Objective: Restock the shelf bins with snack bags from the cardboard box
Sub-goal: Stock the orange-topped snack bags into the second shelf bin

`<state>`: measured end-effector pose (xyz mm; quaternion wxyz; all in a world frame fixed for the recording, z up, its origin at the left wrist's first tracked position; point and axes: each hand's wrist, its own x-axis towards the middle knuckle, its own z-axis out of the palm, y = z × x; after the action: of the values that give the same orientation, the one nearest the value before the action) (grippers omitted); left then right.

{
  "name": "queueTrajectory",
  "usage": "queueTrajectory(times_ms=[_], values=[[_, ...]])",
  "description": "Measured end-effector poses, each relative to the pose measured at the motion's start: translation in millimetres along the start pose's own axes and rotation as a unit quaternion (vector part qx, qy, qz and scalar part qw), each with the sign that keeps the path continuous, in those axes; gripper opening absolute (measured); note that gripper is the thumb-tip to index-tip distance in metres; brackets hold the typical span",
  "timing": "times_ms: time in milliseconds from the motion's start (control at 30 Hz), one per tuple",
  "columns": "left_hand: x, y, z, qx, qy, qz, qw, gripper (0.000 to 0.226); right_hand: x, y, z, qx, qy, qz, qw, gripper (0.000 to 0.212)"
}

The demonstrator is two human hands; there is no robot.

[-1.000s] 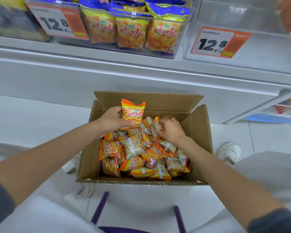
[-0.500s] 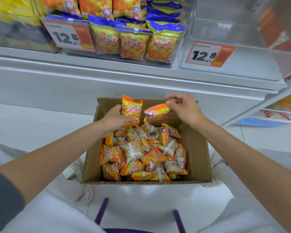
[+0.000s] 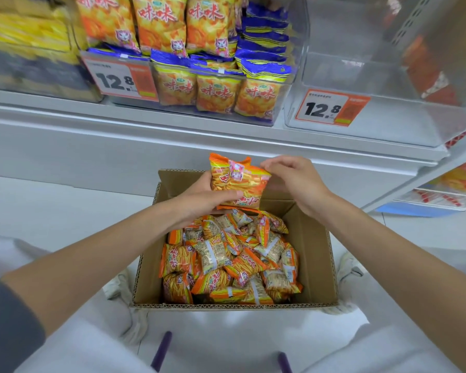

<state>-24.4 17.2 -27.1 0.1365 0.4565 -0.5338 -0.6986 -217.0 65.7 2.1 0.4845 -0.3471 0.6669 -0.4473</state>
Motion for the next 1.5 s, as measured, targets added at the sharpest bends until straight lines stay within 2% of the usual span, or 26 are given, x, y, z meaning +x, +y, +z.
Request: queueTrajectory(times_ms=[33, 100, 167, 267, 333, 400, 533, 600, 667, 733, 800, 900, 967, 1000, 1067, 1167, 1300, 1367, 1500], values=[[0, 0, -1, 0.003, 0.003, 0.001, 1.0, 0.063, 0, -4, -1, -0.051, -0.037, -0.041, 0.997, 0.013], [0, 1, -3, 0.001, 0.0, -0.001, 1.0, 0.06, -1, -12, -2, -0.139, -0.13, -0.088, 0.978, 0.037], [-1, 1, -4, -0.007, -0.013, 0.0, 1.0, 0.062, -2, -13, -1, -0.212, -0.166, -0.124, 0.955, 0.056], [-3, 2, -6, -0.05, -0.021, 0.009, 0.999, 0.077, -1, -16, -4, -0.216, -0.112, -0.14, 0.96, 0.059], [-3, 2, -9, -0.084, -0.007, 0.012, 0.996, 0.084, 0, -16, -7, -0.152, -0.065, -0.111, 0.98, 0.065], [-2, 1, -10, -0.107, 0.004, 0.011, 0.994, 0.082, -1, -12, -7, -0.084, -0.066, -0.079, 0.991, 0.065], [-1, 3, -6, -0.153, -0.008, 0.009, 0.988, 0.076, -7, 5, 8, 0.038, -0.058, -0.019, 0.997, 0.024], [-1, 5, -3, -0.15, -0.005, 0.015, 0.989, 0.074, -9, 14, 14, 0.092, -0.038, 0.023, 0.995, 0.025], [0, 5, -3, -0.148, -0.001, 0.014, 0.989, 0.072, -11, 22, 20, 0.015, -0.04, 0.015, 0.999, 0.035], [0, 6, -4, -0.15, -0.012, 0.008, 0.989, 0.074, -10, 25, 22, -0.09, -0.043, -0.034, 0.994, 0.051], [-1, 7, -6, -0.144, -0.033, 0.008, 0.989, 0.072, -8, 22, 19, -0.156, -0.048, -0.084, 0.983, 0.055], [-2, 13, -5, -0.106, -0.041, 0.02, 0.993, 0.07, -6, 18, 11, -0.194, -0.06, -0.131, 0.97, 0.057], [-1, 16, -3, -0.071, -0.025, 0.031, 0.997, 0.059, -7, 15, 11, -0.162, -0.065, -0.123, 0.977, 0.053], [-1, 18, -2, -0.047, -0.02, 0.039, 0.998, 0.05, -8, 13, 11, -0.149, -0.067, -0.109, 0.981, 0.056], [-3, 23, -1, 0.024, -0.02, 0.066, 0.997, 0.039, -12, 6, 6, -0.119, -0.101, -0.078, 0.985, 0.075], [-10, 35, 3, 0.12, -0.035, 0.103, 0.987, 0.045, -21, -9, -6, -0.091, -0.157, -0.029, 0.983, 0.08], [-23, 60, 21, 0.169, -0.042, 0.142, 0.974, 0.047, -33, -29, -27, -0.047, -0.197, -0.018, 0.979, 0.079], [-26, 77, 31, 0.18, -0.039, 0.151, 0.971, 0.045, -38, -43, -40, -0.021, -0.185, -0.021, 0.982, 0.077], [-31, 116, 44, 0.201, -0.068, 0.167, 0.963, 0.044, -44, -75, -61, -0.032, -0.117, -0.077, 0.99, 0.056]])
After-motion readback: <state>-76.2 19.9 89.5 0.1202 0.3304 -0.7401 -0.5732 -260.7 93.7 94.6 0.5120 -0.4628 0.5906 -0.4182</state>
